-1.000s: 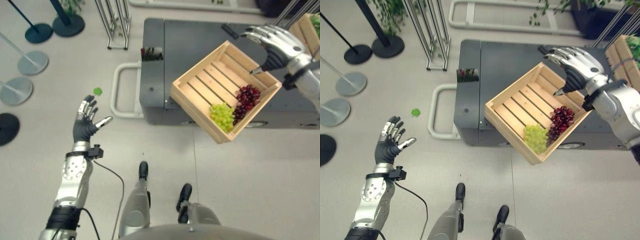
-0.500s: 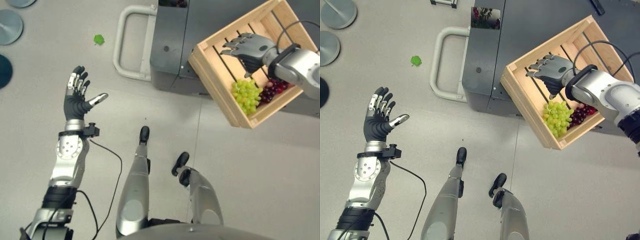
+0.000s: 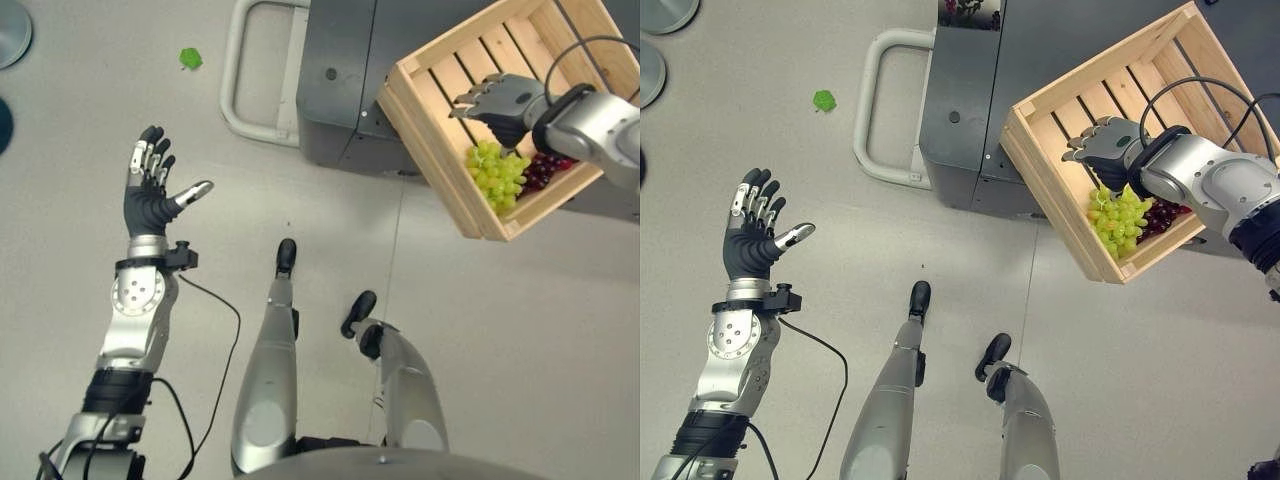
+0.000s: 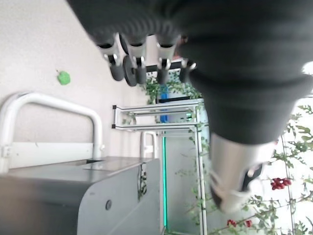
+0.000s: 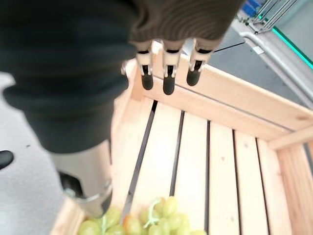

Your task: Pick up the fruits from the basket on one side to the basket on the other side

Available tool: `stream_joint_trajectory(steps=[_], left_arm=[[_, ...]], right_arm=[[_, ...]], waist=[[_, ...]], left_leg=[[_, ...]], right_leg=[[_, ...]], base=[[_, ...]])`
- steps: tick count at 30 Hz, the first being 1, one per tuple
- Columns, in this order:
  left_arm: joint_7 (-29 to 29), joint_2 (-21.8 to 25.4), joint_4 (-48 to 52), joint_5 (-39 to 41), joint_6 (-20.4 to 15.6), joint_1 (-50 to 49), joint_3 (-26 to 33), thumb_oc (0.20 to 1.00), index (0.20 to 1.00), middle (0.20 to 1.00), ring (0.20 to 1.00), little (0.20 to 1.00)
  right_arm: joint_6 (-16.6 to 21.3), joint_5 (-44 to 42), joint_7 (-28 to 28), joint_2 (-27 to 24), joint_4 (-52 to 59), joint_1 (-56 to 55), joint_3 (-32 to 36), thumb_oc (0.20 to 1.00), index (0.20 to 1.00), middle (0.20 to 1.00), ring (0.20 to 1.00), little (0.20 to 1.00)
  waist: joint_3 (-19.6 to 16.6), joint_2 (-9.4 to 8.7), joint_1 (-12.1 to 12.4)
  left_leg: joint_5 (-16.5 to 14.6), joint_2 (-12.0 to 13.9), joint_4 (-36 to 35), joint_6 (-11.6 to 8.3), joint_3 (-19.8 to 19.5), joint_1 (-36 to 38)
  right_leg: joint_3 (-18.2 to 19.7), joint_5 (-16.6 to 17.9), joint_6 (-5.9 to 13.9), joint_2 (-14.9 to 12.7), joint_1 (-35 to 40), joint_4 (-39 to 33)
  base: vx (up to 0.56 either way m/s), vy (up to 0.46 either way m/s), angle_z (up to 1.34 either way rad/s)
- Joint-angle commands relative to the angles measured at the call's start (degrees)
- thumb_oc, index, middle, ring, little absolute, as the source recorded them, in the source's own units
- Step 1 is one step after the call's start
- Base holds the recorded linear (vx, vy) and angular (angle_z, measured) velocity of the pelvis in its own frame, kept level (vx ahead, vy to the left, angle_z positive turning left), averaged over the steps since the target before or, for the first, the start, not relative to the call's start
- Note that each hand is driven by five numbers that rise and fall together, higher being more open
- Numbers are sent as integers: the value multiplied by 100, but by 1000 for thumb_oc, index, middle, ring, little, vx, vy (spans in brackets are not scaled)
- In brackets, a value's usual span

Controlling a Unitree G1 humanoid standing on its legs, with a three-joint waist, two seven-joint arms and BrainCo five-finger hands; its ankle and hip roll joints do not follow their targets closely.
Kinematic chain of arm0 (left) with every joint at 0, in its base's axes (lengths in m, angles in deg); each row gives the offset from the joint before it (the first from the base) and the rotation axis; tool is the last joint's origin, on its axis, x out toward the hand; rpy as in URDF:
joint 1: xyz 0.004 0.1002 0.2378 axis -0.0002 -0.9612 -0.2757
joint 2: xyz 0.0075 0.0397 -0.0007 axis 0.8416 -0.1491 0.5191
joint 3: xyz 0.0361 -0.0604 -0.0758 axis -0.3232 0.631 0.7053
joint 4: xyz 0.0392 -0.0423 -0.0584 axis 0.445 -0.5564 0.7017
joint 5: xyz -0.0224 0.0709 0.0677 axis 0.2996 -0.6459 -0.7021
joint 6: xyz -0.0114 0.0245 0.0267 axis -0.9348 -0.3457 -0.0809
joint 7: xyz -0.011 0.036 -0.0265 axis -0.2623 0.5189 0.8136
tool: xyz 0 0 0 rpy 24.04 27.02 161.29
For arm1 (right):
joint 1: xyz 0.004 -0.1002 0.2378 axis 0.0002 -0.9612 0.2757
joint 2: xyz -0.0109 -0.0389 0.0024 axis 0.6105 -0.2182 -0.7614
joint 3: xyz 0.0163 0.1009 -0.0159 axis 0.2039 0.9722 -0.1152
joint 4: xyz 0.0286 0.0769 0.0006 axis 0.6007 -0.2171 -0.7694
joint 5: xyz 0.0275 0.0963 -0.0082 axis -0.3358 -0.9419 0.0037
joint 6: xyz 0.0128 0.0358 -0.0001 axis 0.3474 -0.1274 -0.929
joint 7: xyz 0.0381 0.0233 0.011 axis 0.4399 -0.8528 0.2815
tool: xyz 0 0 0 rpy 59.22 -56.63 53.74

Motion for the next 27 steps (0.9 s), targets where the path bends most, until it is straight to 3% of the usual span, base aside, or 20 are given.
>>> stream_joint_trajectory(steps=[1,16,27], left_arm=[[-15,46,492,-46,-370,230,95,1000,1000,1000,1000,1000],[-12,-28,540,-13,-333,252,18,1000,1000,1000,1000,1000],[19,-124,673,-45,-290,331,-74,1000,1000,1000,1000,1000]], right_arm=[[-49,-374,132,-559,57,671,-494,1000,1000,1000,1000,1000],[-122,-832,519,-447,75,1002,-811,1000,1000,1000,1000,1000],[-306,-654,533,-88,-665,-151,-72,1000,1000,1000,1000,1000]], waist=[[94,-76,-94],[94,-37,-170],[94,86,-192]], left_leg=[[-986,-47,618,-213,139,142],[-945,-77,608,-212,108,-245],[-959,-104,734,-183,50,-697]], right_leg=[[-87,796,293,129,-1,-1271],[-97,777,297,124,-436,-1158],[-102,745,303,96,-890,-972]], base=[[0,0,0],[0,0,0],[0,-12,5]])
